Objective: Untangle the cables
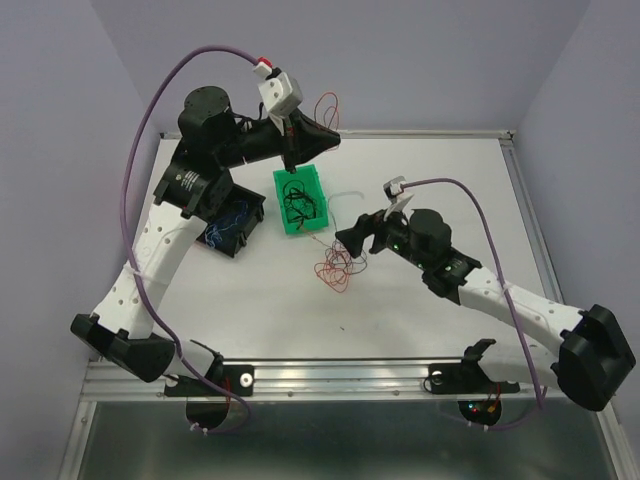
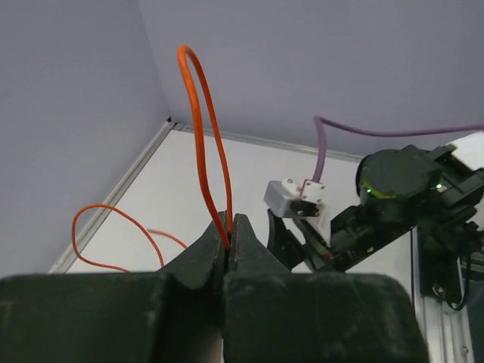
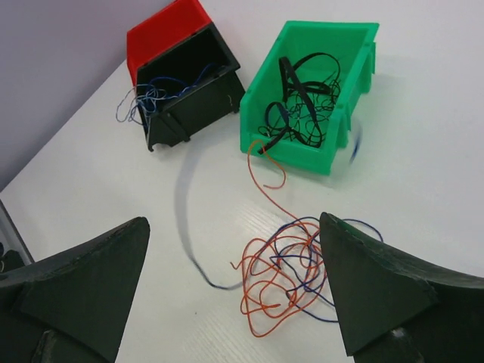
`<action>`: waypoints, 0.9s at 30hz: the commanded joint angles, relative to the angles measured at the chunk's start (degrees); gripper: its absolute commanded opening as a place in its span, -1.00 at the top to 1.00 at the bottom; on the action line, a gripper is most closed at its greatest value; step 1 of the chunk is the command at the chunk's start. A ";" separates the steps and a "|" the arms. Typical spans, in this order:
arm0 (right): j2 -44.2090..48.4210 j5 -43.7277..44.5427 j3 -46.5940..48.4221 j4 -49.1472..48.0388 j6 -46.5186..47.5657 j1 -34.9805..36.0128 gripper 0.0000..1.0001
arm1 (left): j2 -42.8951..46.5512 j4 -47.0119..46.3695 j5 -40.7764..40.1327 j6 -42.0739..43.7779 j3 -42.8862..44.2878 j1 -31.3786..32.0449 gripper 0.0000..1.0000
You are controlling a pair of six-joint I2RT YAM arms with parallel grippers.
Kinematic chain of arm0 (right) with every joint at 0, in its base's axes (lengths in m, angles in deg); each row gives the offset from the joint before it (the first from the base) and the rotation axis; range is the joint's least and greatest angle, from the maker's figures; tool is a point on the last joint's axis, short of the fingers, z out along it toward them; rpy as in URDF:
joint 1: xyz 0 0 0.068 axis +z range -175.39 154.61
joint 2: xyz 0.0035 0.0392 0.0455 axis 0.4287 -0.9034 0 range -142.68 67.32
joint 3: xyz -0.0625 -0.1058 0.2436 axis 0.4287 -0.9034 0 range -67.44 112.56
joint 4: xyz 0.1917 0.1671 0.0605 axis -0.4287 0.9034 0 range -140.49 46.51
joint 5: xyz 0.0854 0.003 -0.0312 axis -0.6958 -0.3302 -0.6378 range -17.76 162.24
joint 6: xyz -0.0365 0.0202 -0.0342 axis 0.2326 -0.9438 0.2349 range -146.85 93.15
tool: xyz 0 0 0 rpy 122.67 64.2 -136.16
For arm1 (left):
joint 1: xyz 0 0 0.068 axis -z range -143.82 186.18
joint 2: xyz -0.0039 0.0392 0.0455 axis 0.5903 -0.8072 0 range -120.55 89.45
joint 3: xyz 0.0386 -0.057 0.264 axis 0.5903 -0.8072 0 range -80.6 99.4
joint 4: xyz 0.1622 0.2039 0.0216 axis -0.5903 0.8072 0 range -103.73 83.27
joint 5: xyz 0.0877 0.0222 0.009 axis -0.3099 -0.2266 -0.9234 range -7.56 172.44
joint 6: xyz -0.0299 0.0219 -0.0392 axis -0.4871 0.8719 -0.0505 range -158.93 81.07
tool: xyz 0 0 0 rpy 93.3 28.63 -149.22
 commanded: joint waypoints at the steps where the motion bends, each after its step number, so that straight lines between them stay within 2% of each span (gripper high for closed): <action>1: -2.04 -6.73 -1.72 -17.55 -0.19 0.20 -0.96 | 1.46 -0.18 5.41 -4.47 2.23 -0.54 1.00; 4: -5.63 -11.12 -2.78 -23.29 -0.81 0.20 -0.95 | 1.54 -0.80 5.42 -6.23 3.19 -0.54 1.00; 7: -9.59 -14.48 -2.34 -23.92 -1.59 0.38 -0.72 | 1.37 0.08 3.49 -5.79 5.29 -0.98 1.00; 8: -10.48 -14.14 -2.17 -23.83 -2.47 0.38 -0.62 | 1.11 0.69 2.97 -5.44 6.17 -1.24 1.00; 9: -11.27 -12.48 -2.08 -23.31 -3.00 0.29 -0.61 | 0.93 3.39 0.96 -3.00 8.71 -1.59 1.00; 12: -12.86 -6.69 -2.25 -20.24 -4.76 0.38 -0.62 | 0.93 12.36 -7.74 2.55 13.02 -4.92 1.00; 13: -12.69 -5.71 -2.60 -19.96 -4.85 0.38 -0.63 | 0.93 14.39 -9.41 4.04 13.04 -4.94 1.00; 14: -11.82 -4.83 -3.82 -19.96 -4.94 0.29 -0.63 | 2.32 17.36 -11.26 5.45 12.34 -7.55 1.00; 17: -8.92 -2.54 -5.32 -19.87 -5.29 0.29 -0.63 | 6.89 19.76 -20.04 11.95 4.89 -13.45 1.00; 19: -7.68 -0.69 -5.94 -19.79 -6.16 0.38 -0.63 | 9.79 20.20 -21.29 16.95 -2.32 -16.70 1.00; 23: -5.83 -0.51 -7.08 -19.79 -6.69 0.29 -0.63 | 12.61 20.56 -16.65 25.29 -12.35 -28.82 1.00; 24: -5.57 -0.60 -7.26 -19.79 -6.78 0.29 -0.63 | 12.79 21.52 -13.77 27.33 -15.15 -33.54 1.00; 27: -4.69 -0.69 -7.61 -19.79 -6.87 0.29 -0.63 | 13.15 21.70 -9.72 34.71 -19.12 -39.46 1.00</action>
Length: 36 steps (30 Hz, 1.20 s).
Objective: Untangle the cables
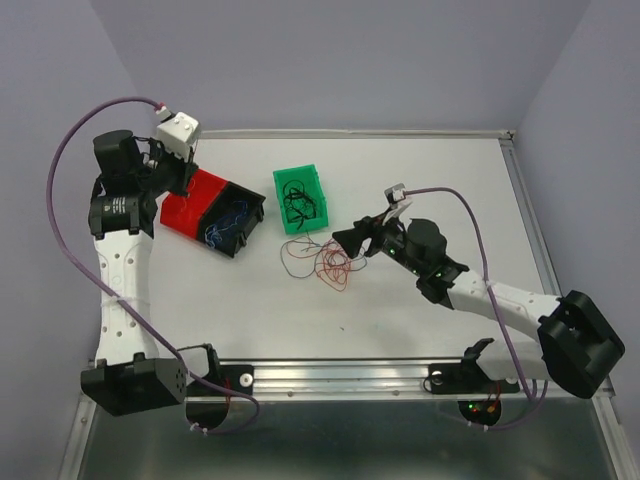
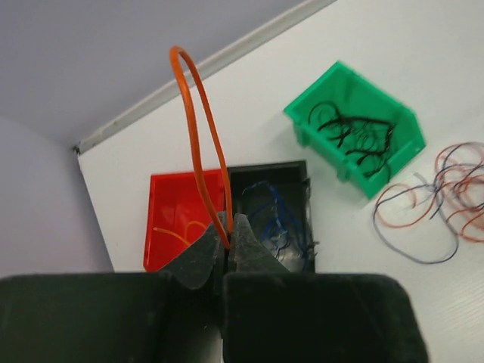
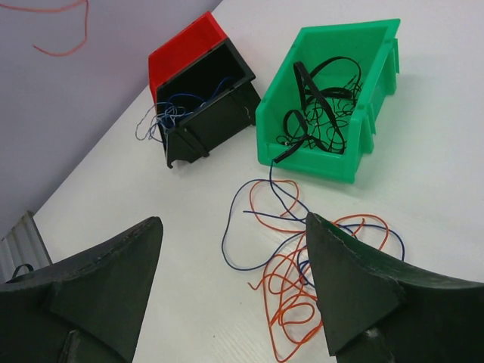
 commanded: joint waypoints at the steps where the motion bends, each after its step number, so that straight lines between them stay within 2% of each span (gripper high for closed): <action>1: 1.74 1.09 -1.32 -2.39 -0.69 0.29 -0.63 | 0.62 0.68 6.21 12.61 -5.46 -9.15 1.00; 4: 2.18 0.38 -1.41 -2.39 -0.95 0.29 -0.63 | -5.32 1.63 10.86 18.05 -5.84 -14.69 1.00; 8: 3.41 -0.50 -1.93 -2.39 -1.65 0.29 -0.63 | -15.86 8.48 15.79 26.14 -0.48 -17.70 1.00; 11: 4.99 -0.76 -2.55 -2.39 -2.44 0.29 -0.63 | -23.44 14.01 17.73 31.06 4.09 -18.41 1.00; 17: 7.62 -1.55 -3.60 -2.39 -5.34 0.38 -0.63 | -34.34 18.15 21.16 35.02 11.82 -18.32 1.00; 21: 10.00 0.20 -5.01 -2.21 -7.10 0.38 -0.63 | -38.31 18.43 21.16 34.60 15.52 -18.41 1.00; 26: 12.72 1.79 -5.63 -0.98 -8.86 0.38 -0.63 | -41.47 13.25 18.09 30.91 17.28 -17.53 1.00; 35: 15.98 9.17 -5.28 4.73 -10.09 0.29 -0.62 | -52.71 9.73 8.60 21.87 23.43 -11.82 1.00; 36: 15.72 9.26 -5.10 5.17 -9.92 0.38 -0.62 | -53.34 8.07 5.37 20.19 23.70 -10.95 1.00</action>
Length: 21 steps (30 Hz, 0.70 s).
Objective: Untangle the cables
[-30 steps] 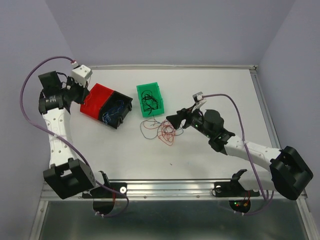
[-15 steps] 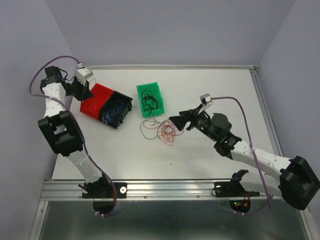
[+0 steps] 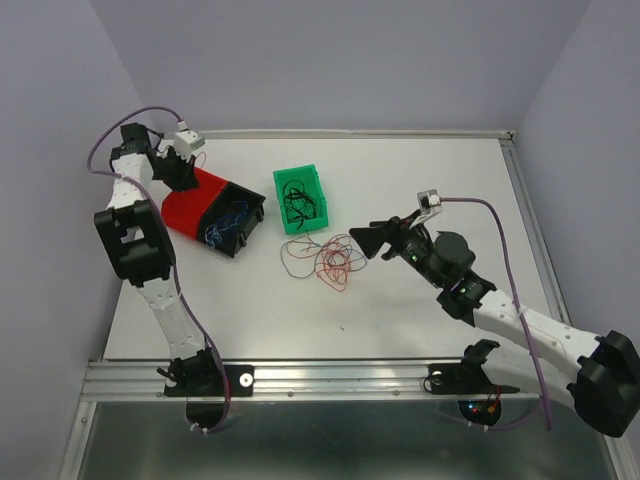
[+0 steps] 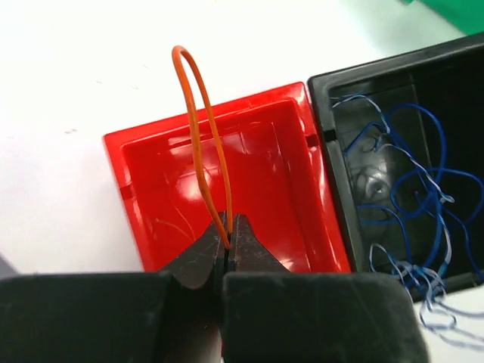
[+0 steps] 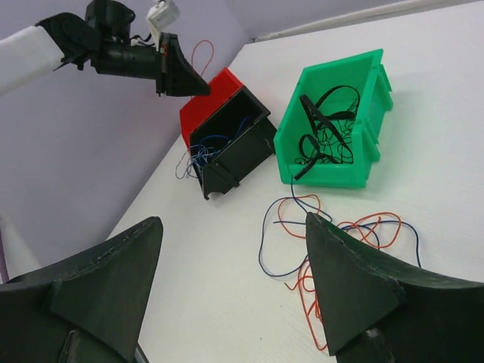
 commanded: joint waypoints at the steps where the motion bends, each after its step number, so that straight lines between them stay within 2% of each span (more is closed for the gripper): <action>1: 0.63 4.14 -0.25 1.45 -0.78 0.38 -0.62 | -3.18 -3.61 -7.87 -7.68 2.83 2.50 1.00; 2: 0.46 4.14 -0.33 1.46 -0.87 0.38 -0.62 | -4.14 -4.75 -8.93 -10.57 2.39 2.68 1.00; 6: -0.60 4.14 0.02 1.72 -1.13 0.38 -0.62 | -6.61 -7.13 -12.88 -13.31 2.47 2.77 1.00; 11: -1.13 4.49 0.10 1.63 -1.13 0.38 -0.62 | -5.91 -11.26 -16.67 -14.03 -1.92 2.86 1.00; 16: -2.44 4.93 0.72 2.16 -0.69 0.29 -0.62 | -5.91 -11.53 -19.13 -13.33 -3.85 3.03 1.00; 17: -2.88 5.37 1.07 2.68 -0.60 0.38 -0.62 | -5.74 -11.53 -19.66 -12.98 -4.38 3.12 0.94; 18: -3.49 5.64 1.42 3.12 -0.78 0.29 -0.62 | -5.47 -11.62 -20.36 -12.97 -4.38 3.12 0.72; 20: -5.43 5.55 2.39 3.83 -0.69 0.29 -0.62 | -3.90 -11.44 -20.11 -12.45 -5.25 3.12 0.50; 21: -6.83 5.38 2.65 4.00 -0.78 0.29 -0.62 | -3.19 -11.62 -20.19 -12.53 -5.52 3.12 0.27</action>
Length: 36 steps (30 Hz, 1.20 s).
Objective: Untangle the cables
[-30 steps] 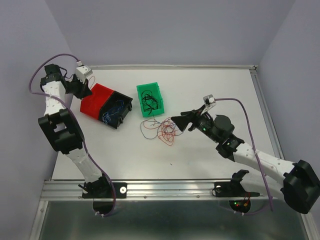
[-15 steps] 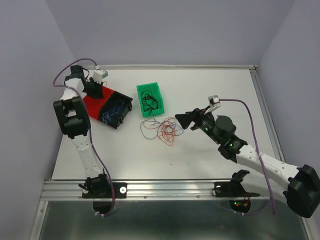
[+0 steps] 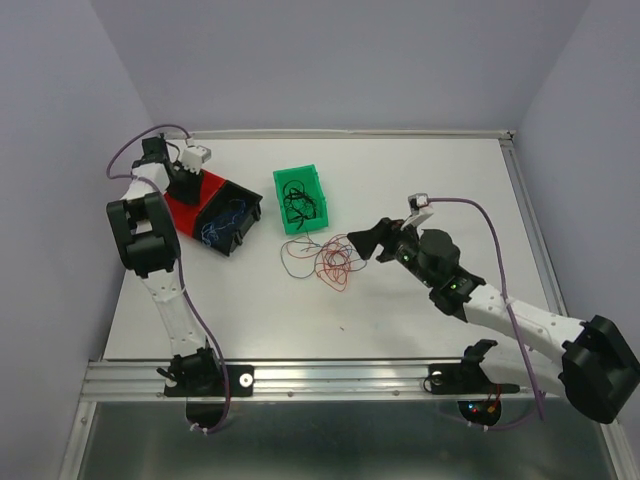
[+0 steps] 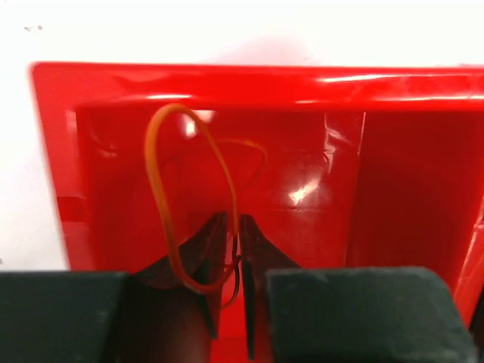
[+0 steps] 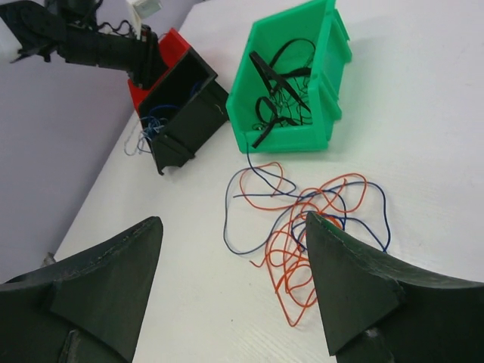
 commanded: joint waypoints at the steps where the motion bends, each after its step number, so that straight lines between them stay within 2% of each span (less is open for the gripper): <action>1: -3.47 1.18 3.11 1.21 0.05 0.29 -0.62 | 5.84 -0.15 -1.09 0.58 -2.35 -0.16 0.18; 3: -4.96 1.18 3.99 1.82 0.14 0.38 -0.61 | 8.47 0.03 -0.91 0.85 -2.79 -0.16 -0.03; 9: -11.55 2.05 7.67 5.85 0.40 0.38 -0.61 | 15.06 2.05 -0.56 1.72 -4.38 -0.07 -0.17; 20: -30.80 4.96 21.91 17.02 3.48 1.17 -0.51 | 28.59 2.23 -4.16 1.73 -8.51 0.54 -0.26; 25: -38.09 8.47 28.07 24.66 5.24 3.19 -0.48 | 34.14 1.96 -4.43 1.11 -12.28 3.43 -0.26; 28: -38.98 8.03 29.13 26.77 4.89 3.54 -0.32 | 39.23 1.27 -5.04 -0.11 -14.83 6.51 -0.25; 32: -37.58 5.75 28.52 29.95 3.92 4.59 -0.03 | 46.26 -0.49 -6.10 -3.36 -19.66 15.10 -0.27; 35: -34.69 5.84 28.60 30.83 3.57 4.86 0.85 | 48.20 -1.37 -6.36 -6.69 -21.33 20.30 -0.27; 36: -33.02 4.70 28.43 30.83 3.57 5.12 0.99 | 48.73 -1.99 -5.14 -7.50 -21.86 23.37 -0.27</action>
